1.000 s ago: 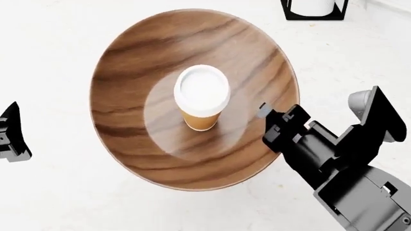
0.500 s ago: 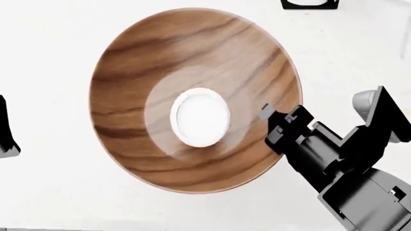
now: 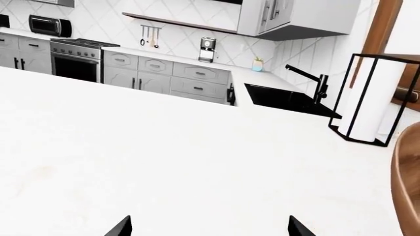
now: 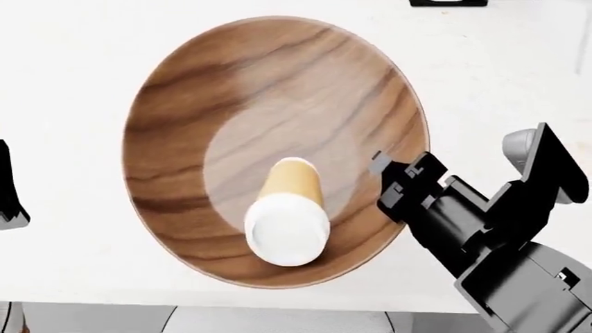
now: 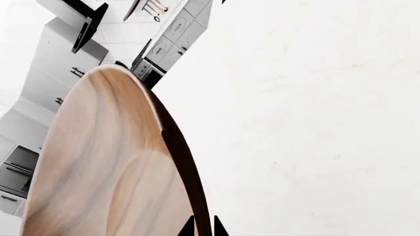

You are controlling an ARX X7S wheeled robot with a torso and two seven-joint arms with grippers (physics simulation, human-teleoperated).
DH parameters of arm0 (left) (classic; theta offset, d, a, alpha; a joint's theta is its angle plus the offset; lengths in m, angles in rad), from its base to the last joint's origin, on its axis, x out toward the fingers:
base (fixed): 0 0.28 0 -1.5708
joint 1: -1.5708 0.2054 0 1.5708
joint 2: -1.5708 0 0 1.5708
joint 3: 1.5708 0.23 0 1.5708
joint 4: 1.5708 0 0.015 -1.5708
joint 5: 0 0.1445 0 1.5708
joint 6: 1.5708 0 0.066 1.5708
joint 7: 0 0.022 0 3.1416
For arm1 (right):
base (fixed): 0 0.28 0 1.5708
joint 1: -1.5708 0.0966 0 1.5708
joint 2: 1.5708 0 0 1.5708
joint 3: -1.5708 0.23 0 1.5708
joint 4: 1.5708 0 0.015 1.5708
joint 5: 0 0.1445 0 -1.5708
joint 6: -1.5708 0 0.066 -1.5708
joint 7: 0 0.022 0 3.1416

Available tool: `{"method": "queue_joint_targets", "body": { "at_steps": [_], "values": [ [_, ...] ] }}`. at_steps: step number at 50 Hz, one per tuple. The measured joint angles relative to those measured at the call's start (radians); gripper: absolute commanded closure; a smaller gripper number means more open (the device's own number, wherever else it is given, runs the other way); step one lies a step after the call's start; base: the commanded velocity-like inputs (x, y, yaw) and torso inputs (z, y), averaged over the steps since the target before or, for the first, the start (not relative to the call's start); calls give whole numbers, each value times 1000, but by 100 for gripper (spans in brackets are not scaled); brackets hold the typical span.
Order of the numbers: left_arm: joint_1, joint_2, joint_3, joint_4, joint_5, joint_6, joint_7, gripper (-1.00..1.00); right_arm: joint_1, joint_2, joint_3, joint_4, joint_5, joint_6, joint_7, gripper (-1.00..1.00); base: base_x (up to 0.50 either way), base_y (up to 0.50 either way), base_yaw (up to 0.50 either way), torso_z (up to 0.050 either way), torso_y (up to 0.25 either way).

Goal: Place the cup inside the bowl on the dining table and move the bowl to any counter.

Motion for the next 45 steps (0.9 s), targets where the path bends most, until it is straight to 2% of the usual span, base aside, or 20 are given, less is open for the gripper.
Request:
{"method": "queue_joint_targets", "body": {
  "at_steps": [14, 45],
  "values": [
    [3, -12, -12, -11, -8, 9, 6, -100, -5, 0, -8, -13, 9, -6, -4, 100, 27, 376, 0, 0, 0],
    [3, -15, -10, -8, -27, 11, -11, -100, -19, 9, -18, -30, 34, -18, 13, 100, -26, 500, 0, 0, 0]
  ]
}}
